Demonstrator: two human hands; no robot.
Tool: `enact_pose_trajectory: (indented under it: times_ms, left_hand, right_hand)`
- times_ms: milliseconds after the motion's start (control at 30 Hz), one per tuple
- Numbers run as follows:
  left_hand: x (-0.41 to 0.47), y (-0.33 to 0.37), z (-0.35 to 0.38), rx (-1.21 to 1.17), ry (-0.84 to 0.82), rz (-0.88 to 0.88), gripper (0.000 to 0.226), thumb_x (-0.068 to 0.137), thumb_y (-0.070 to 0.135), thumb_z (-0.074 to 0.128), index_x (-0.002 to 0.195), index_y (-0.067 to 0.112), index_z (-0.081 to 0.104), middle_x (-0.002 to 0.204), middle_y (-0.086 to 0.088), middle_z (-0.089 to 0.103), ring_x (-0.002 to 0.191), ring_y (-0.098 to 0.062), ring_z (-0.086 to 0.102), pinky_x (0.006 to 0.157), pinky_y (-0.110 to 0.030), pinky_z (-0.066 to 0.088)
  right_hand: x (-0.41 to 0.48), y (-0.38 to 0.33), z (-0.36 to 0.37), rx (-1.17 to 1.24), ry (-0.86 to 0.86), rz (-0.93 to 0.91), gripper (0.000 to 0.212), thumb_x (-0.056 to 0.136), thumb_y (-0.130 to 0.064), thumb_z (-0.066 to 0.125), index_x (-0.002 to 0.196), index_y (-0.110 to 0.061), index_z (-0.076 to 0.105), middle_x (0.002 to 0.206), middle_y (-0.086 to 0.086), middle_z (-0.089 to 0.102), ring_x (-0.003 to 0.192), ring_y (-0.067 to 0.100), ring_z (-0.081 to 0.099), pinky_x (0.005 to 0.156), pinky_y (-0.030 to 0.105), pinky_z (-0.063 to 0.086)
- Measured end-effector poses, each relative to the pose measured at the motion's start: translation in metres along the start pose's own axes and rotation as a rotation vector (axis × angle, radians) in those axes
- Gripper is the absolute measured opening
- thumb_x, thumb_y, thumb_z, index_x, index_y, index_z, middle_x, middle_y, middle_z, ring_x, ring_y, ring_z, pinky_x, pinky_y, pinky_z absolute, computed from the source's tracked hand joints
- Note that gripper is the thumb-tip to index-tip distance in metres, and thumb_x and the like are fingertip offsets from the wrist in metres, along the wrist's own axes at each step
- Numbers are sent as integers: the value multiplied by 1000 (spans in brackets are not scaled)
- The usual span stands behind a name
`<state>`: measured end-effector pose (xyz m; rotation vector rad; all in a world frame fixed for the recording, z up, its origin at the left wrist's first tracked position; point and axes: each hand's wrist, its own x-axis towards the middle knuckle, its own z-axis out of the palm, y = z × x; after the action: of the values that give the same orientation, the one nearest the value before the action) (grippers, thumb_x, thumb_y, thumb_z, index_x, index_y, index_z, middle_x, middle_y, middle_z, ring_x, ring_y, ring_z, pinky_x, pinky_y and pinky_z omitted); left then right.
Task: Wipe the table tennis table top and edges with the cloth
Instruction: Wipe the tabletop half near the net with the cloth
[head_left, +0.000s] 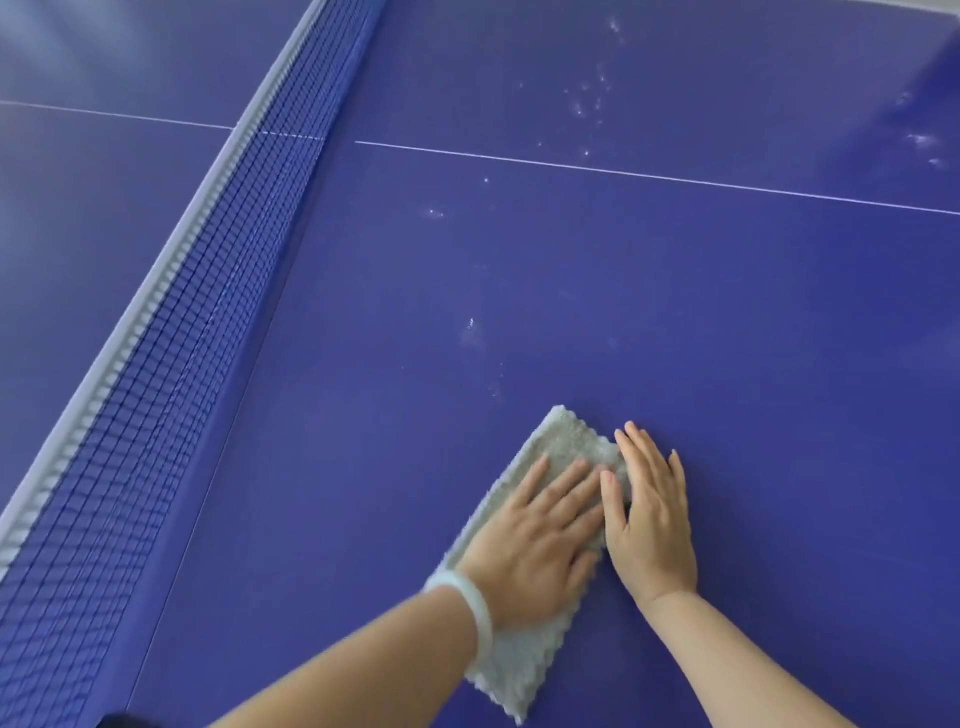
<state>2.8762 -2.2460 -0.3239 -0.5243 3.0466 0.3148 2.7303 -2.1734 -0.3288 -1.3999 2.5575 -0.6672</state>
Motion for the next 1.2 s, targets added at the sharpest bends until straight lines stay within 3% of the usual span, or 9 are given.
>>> enact_pose_trajectory:
  times_ms: [67, 167, 333, 400, 567, 700, 833, 967, 1200]
  left_hand:
    - [19, -38, -10, 55, 12, -67, 60, 104, 45, 20, 159, 28, 4, 166, 3, 0, 153, -20, -10, 121, -50, -7]
    - [31, -96, -23, 4, 66, -391, 58, 103, 46, 17, 158, 33, 3, 166, 9, -4, 152, -17, -12, 121, -51, -8]
    - [36, -89, -21, -66, 114, -652, 60, 102, 43, 12, 158, 30, -3, 165, 8, -11, 151, -20, -18, 121, -53, -8]
    - [37, -66, -16, -86, 106, -614, 60, 102, 42, 15, 159, 28, -2, 166, 5, -10, 151, -22, -19, 121, -55, -7]
    - [38, 7, -4, -73, 22, -204, 63, 102, 42, 31, 159, 24, 10, 166, 3, 8, 153, -25, -4, 119, -57, 7]
    - [37, 5, -11, -67, -6, -198, 62, 101, 44, 35, 158, 28, 18, 166, 6, 9, 153, -21, 4, 117, -51, 10]
    - [38, 8, -16, -65, -40, -244, 66, 95, 45, 44, 157, 28, 24, 165, 5, 17, 152, -21, 14, 114, -50, 17]
    - [40, 4, -14, -54, -42, -251, 72, 89, 46, 53, 155, 29, 29, 164, 5, 20, 151, -20, 20, 113, -50, 22]
    - [69, -9, -12, -42, -82, -113, 73, 91, 49, 49, 157, 31, 22, 165, 5, 14, 152, -23, 14, 114, -53, 19]
  right_hand:
    - [-1, 0, 0, 12, 1, -7, 63, 102, -46, 22, 152, -14, 39, 160, -3, 34, 150, 7, 23, 126, 40, 11]
    - [-1, 1, 0, -13, -22, -11, 64, 102, -48, 21, 154, -15, 35, 161, -5, 31, 151, 6, 20, 126, 41, 11]
    - [-2, 0, 0, -40, -30, -12, 63, 103, -48, 23, 155, -15, 33, 162, -4, 30, 152, 7, 18, 125, 45, 15]
    - [-2, 0, -1, -27, -36, -14, 63, 103, -47, 25, 155, -12, 33, 162, -2, 31, 151, 10, 21, 125, 46, 16]
    - [2, -5, -8, 132, -15, 14, 63, 100, -44, 34, 151, -7, 39, 159, 1, 34, 149, 12, 28, 124, 45, 16]
    - [21, 5, -27, 385, -8, 113, 52, 104, -35, 44, 153, -21, 33, 163, -9, 24, 151, 4, 17, 123, 31, 18]
    - [112, 52, -53, 100, 36, 157, 56, 103, -20, 46, 155, -8, 31, 166, 5, 19, 153, 19, 17, 123, 36, 17]
    - [195, 68, -42, -83, -77, 344, 58, 107, -27, 36, 158, -6, 19, 167, 9, 11, 155, 23, 8, 125, 45, 3]
    - [201, 67, -10, -206, 46, 378, 63, 104, -38, 34, 156, -5, 25, 166, 11, 18, 154, 24, 12, 125, 50, 2]
